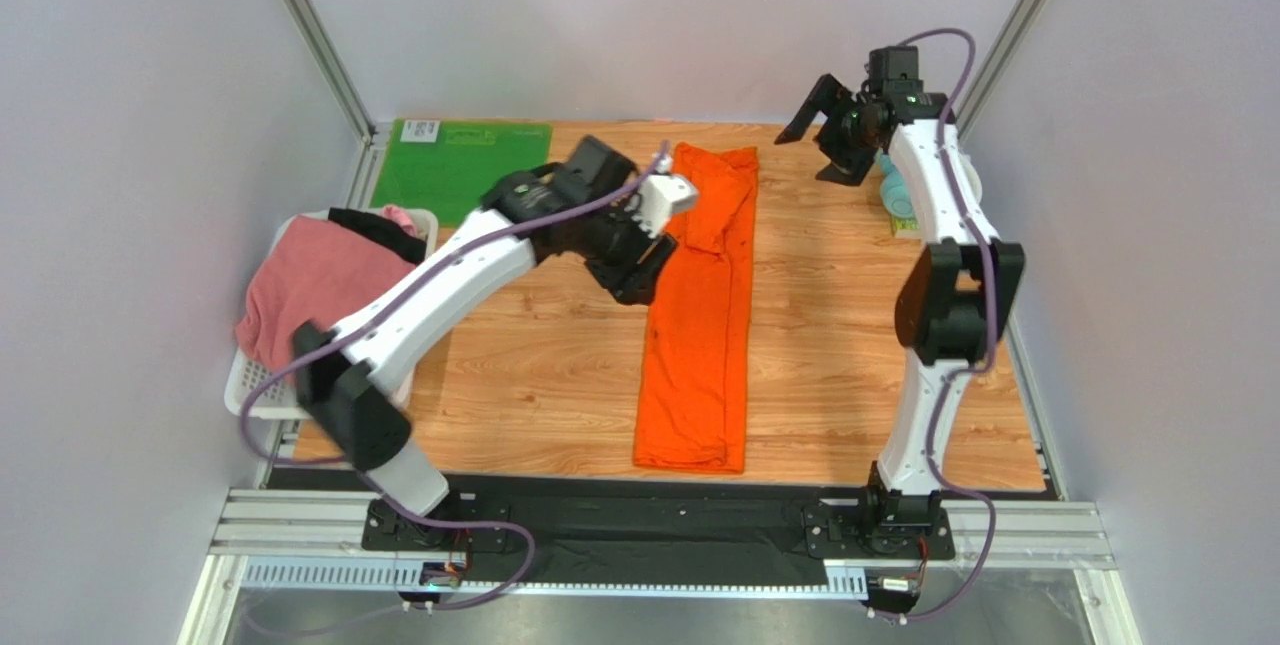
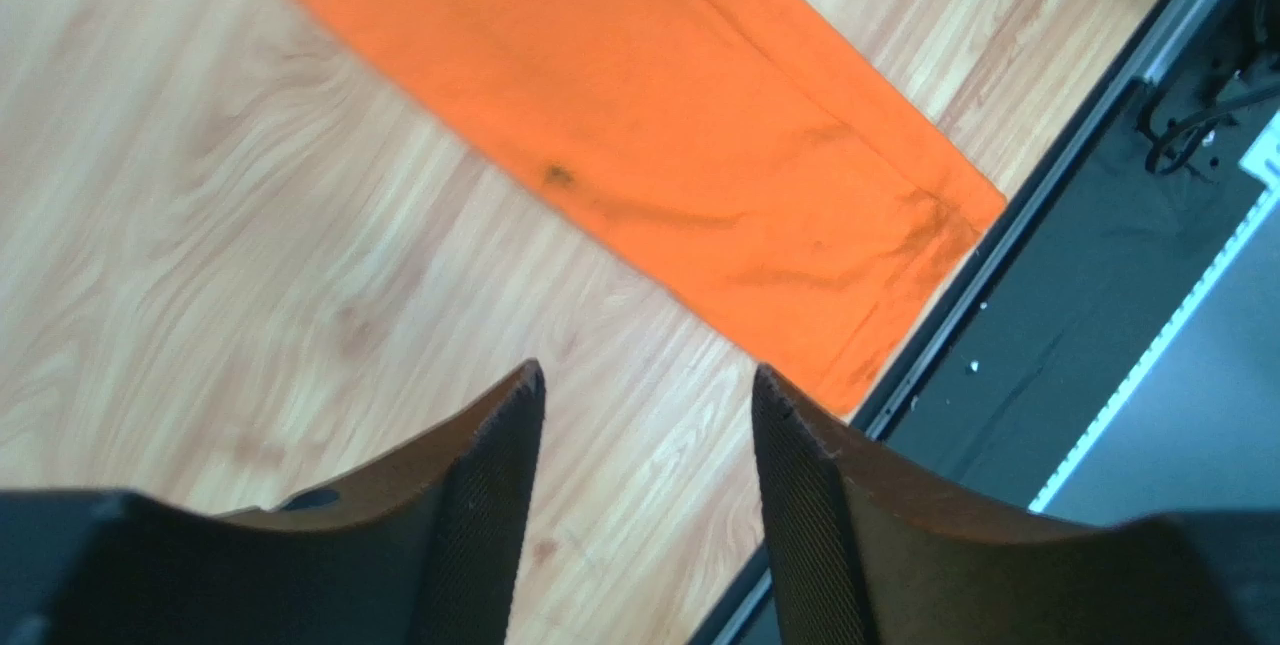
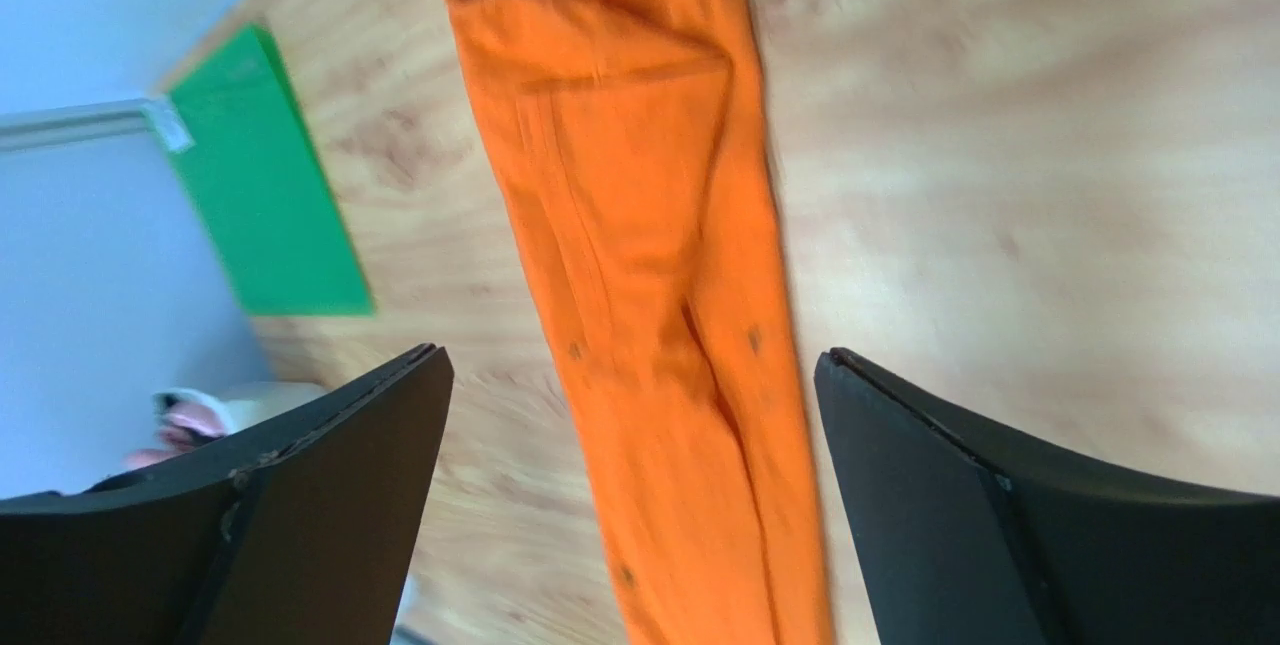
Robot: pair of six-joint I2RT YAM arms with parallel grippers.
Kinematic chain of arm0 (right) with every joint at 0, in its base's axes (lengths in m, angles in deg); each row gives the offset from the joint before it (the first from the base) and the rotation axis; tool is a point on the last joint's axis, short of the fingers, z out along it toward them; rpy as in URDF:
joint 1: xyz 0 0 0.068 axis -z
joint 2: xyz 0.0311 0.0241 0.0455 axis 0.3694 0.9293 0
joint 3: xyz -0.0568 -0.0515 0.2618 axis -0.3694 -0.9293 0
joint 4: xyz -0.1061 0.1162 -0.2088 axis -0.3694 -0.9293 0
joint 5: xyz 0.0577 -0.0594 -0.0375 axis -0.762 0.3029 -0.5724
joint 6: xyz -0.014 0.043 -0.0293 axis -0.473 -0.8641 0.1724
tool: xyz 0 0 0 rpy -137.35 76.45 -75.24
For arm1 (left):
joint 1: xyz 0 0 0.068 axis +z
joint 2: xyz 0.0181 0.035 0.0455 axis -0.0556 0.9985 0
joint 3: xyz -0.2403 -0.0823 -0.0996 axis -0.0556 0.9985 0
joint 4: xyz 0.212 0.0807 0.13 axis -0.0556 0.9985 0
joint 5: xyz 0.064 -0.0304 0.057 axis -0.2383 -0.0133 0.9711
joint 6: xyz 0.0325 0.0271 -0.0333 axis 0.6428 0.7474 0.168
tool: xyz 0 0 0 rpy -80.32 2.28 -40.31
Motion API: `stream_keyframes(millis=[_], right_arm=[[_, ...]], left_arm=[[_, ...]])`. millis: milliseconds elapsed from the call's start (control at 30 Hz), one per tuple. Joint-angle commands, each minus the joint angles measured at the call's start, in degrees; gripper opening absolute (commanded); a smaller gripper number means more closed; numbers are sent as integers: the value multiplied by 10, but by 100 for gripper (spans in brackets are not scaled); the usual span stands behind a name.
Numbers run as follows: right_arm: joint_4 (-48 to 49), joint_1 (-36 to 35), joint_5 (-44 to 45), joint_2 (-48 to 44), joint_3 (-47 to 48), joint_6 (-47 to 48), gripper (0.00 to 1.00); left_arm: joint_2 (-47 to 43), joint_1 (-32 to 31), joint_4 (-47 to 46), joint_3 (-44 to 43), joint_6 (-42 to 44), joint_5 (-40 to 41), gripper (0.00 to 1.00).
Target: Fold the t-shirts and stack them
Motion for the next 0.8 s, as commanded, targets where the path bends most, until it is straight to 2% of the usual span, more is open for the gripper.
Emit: stream_keyframes(millis=[0, 33, 67, 100, 167, 200, 267, 300, 367, 400, 433, 467, 567, 767], right_arm=[[-56, -97, 206, -251, -188, 61, 100], [-42, -106, 199, -292, -305, 47, 100], [15, -112, 165, -371, -367, 5, 100], [51, -118, 77, -406, -443, -22, 100], [97, -148, 43, -466, -588, -56, 100], [77, -201, 89, -505, -607, -57, 100], [20, -276, 167, -541, -649, -68, 100], [10, -342, 199, -567, -662, -102, 100], [-15, -416, 226, -583, -696, -139, 100], [-19, -434, 230, -597, -709, -166, 99], [-19, -449, 230, -603, -719, -184, 95], [-14, -476, 230, -609, -730, -199, 88], [-24, -501, 230, -622, -761, -228, 77], [-34, -519, 230, -672, -826, -275, 72]], left_arm=[[-203, 3, -92, 137, -41, 61, 74], [-212, 3, -87, 153, -45, 56, 87], [-218, 4, -77, 190, -50, 51, 92], [-229, 4, -79, 213, -50, 31, 92], [-235, 4, -70, 249, -43, -6, 88], [-255, 1, -75, 262, -38, -35, 87], [-276, -24, -82, 286, -24, -34, 81], [-283, -36, -80, 294, -20, -36, 77], [-282, -65, -85, 326, -16, -37, 72], [-278, -71, -90, 336, -16, -36, 64], [-276, -76, -94, 347, -20, -40, 62], [-265, -76, -106, 364, -22, -44, 61], [-230, -90, -115, 384, -21, -56, 57], [-165, -127, -144, 394, -60, -65, 56]])
